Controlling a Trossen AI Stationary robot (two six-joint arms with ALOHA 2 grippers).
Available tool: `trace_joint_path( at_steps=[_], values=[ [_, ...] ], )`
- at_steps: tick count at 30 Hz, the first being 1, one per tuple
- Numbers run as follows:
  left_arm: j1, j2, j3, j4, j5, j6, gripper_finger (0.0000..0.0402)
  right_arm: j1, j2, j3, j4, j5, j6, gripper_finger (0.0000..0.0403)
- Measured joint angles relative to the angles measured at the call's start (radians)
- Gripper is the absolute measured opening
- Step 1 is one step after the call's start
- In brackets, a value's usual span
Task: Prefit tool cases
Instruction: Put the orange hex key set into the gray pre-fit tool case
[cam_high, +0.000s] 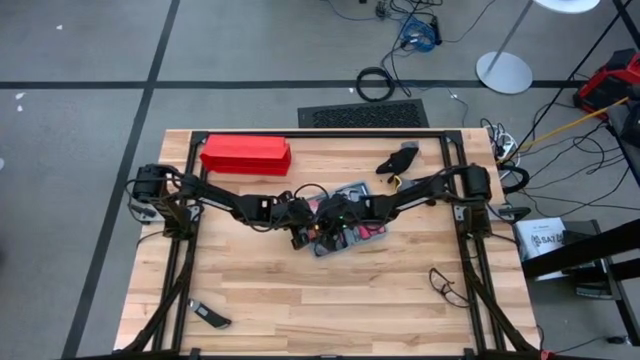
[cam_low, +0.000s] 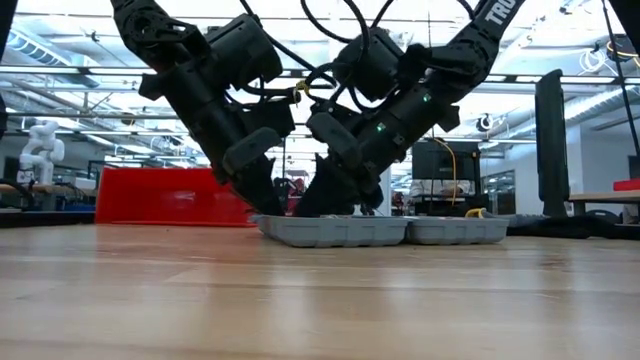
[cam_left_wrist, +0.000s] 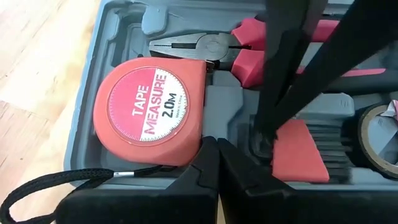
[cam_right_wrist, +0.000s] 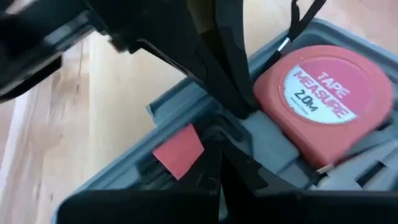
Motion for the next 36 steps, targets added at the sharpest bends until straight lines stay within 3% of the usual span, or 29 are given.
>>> trace_joint_path(
  at_steps=[10,15,18,36],
  values=[
    [0.002,-0.049,0.008,-0.012,0.010,0.008,0.0000,0.043,-0.042,-0.001,-0.009,0.028,-0.026,0.0000],
    [-0.010,-0.099,0.024,0.029,0.143,-0.031,0.0000,0.036,-0.042,-0.001,-0.055,0.055,-0.018,0.0000],
    [-0.025,-0.087,0.023,0.014,0.167,-0.079,0.0000,0.038,-0.042,-0.001,-0.067,0.054,-0.009,0.0000],
    [-0.064,0.021,0.027,0.002,0.100,-0.151,0.0000,0.006,-0.042,-0.001,0.005,0.049,-0.025,0.0000]
  ],
)
